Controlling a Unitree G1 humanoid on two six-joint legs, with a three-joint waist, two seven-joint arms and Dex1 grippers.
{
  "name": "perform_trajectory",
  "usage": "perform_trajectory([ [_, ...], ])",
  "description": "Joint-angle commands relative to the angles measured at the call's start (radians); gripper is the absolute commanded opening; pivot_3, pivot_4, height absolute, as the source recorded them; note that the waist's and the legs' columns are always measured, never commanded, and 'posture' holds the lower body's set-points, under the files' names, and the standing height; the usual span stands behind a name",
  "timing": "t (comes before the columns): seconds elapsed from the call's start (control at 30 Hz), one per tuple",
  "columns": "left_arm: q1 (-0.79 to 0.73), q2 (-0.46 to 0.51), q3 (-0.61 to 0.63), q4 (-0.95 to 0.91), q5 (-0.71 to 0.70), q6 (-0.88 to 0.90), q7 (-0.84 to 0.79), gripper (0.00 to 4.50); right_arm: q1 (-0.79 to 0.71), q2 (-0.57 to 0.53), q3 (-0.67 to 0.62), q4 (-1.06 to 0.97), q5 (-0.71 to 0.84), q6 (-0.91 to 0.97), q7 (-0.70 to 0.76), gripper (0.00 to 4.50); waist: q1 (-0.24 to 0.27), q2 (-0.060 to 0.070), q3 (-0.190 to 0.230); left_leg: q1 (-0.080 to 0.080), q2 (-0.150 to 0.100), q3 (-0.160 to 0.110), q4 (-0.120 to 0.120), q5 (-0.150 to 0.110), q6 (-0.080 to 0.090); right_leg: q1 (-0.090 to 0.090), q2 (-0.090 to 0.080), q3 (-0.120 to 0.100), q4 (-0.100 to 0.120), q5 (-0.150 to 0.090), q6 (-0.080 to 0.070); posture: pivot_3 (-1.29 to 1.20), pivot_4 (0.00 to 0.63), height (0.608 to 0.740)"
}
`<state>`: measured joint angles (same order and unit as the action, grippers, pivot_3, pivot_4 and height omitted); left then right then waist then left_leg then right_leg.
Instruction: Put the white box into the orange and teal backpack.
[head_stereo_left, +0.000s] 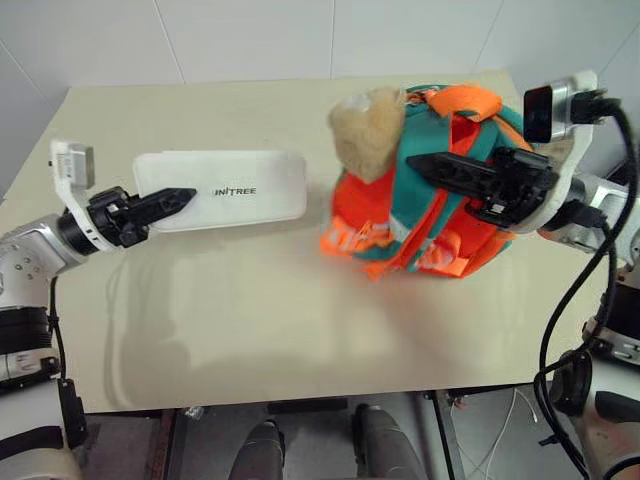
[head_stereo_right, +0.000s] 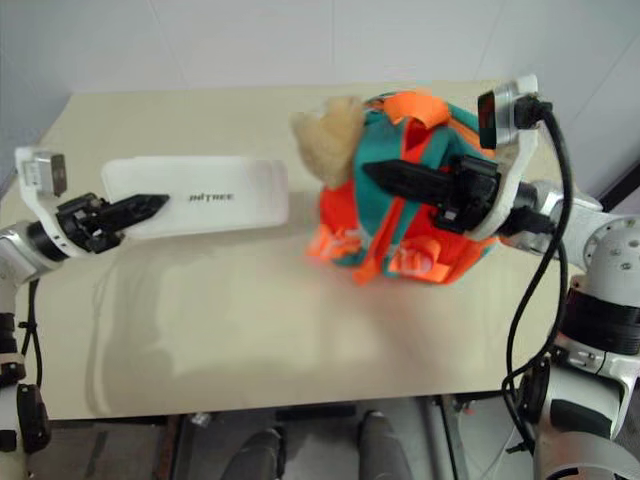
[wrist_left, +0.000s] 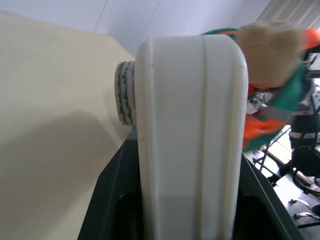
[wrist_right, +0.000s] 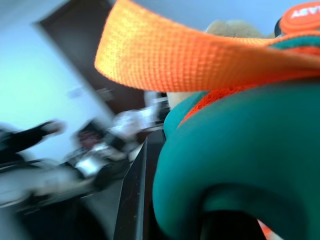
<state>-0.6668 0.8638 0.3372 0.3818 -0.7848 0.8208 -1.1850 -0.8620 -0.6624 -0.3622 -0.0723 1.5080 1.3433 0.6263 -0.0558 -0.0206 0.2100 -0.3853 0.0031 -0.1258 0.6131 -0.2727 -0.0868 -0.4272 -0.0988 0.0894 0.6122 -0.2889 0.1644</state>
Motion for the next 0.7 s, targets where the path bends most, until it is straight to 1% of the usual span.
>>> perform_trajectory([
  [0.03, -0.027, 0.042, 0.043, 0.054, 0.008, -0.035, -0.040, 1.31, -0.040, -0.094, 0.014, 0.025, 0.237, 0.046, -0.020, 0.10, 0.001, 0.000, 0.000, -0.002, 0.000, 0.000, 0.000, 0.000, 0.000, -0.002, 0.000, 0.000, 0.002, 0.000, 0.000, 0.00, 0.150, 0.740],
  [0.1, -0.032, 0.059, 0.048, 0.089, 0.018, -0.052, -0.053, 1.31, -0.038, -0.165, 0.061, 0.056, 0.309, 0.086, -0.007, 0.10, 0.004, 0.000, 0.000, -0.004, 0.000, 0.000, 0.001, 0.000, 0.000, -0.003, 0.000, -0.001, 0.002, 0.000, 0.000, 0.00, 0.150, 0.740],
  [0.17, -0.033, 0.065, 0.051, 0.105, 0.023, -0.065, -0.060, 1.31, -0.028, -0.209, 0.093, 0.071, 0.289, 0.112, 0.018, 0.10, 0.004, -0.001, 0.000, -0.005, 0.000, 0.000, 0.001, 0.000, 0.000, -0.004, 0.000, -0.001, 0.001, 0.000, 0.000, 0.00, 0.150, 0.740],
  [0.3, -0.011, 0.062, 0.066, 0.078, 0.012, -0.061, -0.062, 1.31, 0.009, -0.262, 0.138, 0.049, 0.113, 0.126, 0.156, 0.10, 0.004, -0.001, 0.000, -0.005, 0.000, 0.000, 0.001, 0.000, 0.000, -0.003, 0.000, -0.001, 0.000, 0.000, 0.000, 0.00, 0.150, 0.740],
  [0.47, 0.042, 0.053, 0.096, -0.017, -0.023, -0.020, -0.051, 1.31, 0.097, -0.303, 0.198, -0.033, -0.069, 0.071, 0.347, 0.10, 0.004, -0.001, 0.000, -0.005, 0.000, 0.000, 0.001, 0.000, 0.001, -0.004, 0.000, -0.001, 0.001, 0.000, 0.000, 0.00, 0.150, 0.740],
  [0.53, 0.057, 0.048, 0.110, -0.053, -0.040, 0.000, -0.040, 1.31, 0.144, -0.327, 0.225, -0.083, -0.144, 0.025, 0.423, 0.10, 0.004, -0.001, 0.000, -0.005, 0.000, 0.000, 0.003, 0.000, 0.001, -0.004, 0.000, -0.001, 0.001, 0.000, 0.000, 0.00, 0.150, 0.740],
  [0.6, 0.087, 0.038, 0.132, -0.137, -0.086, 0.043, -0.021, 1.31, 0.217, -0.354, 0.266, -0.167, -0.239, -0.050, 0.497, 0.10, 0.005, -0.002, 0.000, -0.005, 0.000, 0.000, 0.004, 0.000, 0.001, -0.003, 0.000, -0.001, 0.000, 0.000, 0.000, 0.00, 0.150, 0.740],
  [0.7, 0.115, 0.032, 0.156, -0.210, -0.125, 0.076, 0.008, 1.31, 0.234, -0.330, 0.264, -0.204, -0.262, -0.090, 0.500, 0.10, 0.002, -0.002, 0.000, -0.005, 0.000, 0.000, 0.006, 0.000, 0.001, -0.003, 0.000, -0.001, 0.001, 0.000, 0.001, 0.00, 0.150, 0.740],
])
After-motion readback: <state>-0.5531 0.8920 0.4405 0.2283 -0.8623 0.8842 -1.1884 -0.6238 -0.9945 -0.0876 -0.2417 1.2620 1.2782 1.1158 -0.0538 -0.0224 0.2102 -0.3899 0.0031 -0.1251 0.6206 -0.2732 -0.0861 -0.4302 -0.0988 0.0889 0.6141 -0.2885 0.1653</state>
